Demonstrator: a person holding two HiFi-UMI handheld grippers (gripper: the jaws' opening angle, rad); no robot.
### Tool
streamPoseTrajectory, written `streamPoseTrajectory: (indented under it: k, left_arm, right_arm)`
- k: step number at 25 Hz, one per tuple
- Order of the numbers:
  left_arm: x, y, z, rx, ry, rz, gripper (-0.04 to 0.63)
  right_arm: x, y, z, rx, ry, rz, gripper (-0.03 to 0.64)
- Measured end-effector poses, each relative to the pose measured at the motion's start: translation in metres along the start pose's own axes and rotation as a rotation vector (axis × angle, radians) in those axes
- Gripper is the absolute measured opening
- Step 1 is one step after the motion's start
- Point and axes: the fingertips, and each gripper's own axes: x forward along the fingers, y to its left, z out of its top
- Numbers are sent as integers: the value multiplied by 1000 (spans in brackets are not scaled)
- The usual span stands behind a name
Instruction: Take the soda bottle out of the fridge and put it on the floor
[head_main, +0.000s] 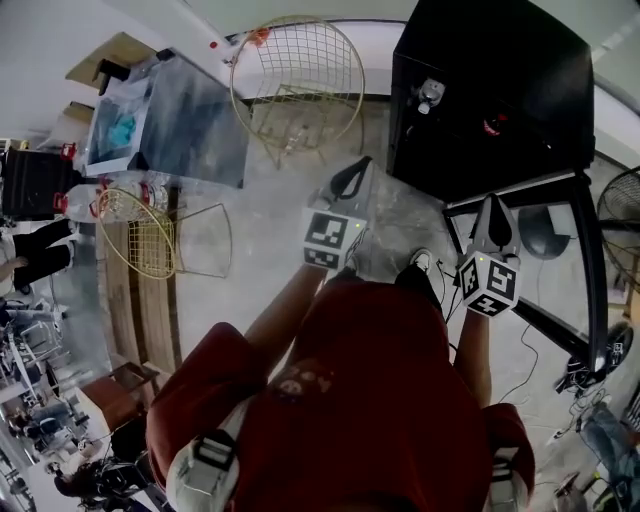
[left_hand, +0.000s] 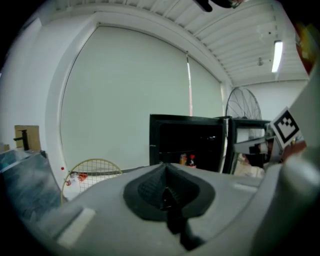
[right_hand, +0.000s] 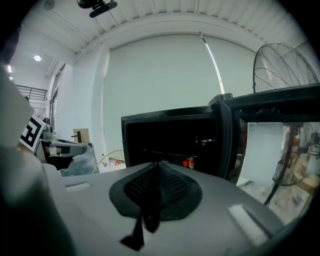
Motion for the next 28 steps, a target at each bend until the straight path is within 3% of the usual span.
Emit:
streamPoseTrajectory:
  k: [5, 12, 16, 28]
  left_arm:
    - [21, -40, 8, -6, 3, 59, 0]
    - [34, -73, 4, -24, 5, 107, 0]
    - [32, -66, -1, -36, 13, 103, 0]
    - [47, -33, 3, 26, 4, -2, 0]
  right_arm:
    - [3, -39, -2, -18, 13, 72, 2]
    - [9, -58, -13, -33, 41, 171, 2]
    - [15, -56, -7, -26, 46, 163, 2]
    - [35, -34, -7, 4, 40, 53, 2]
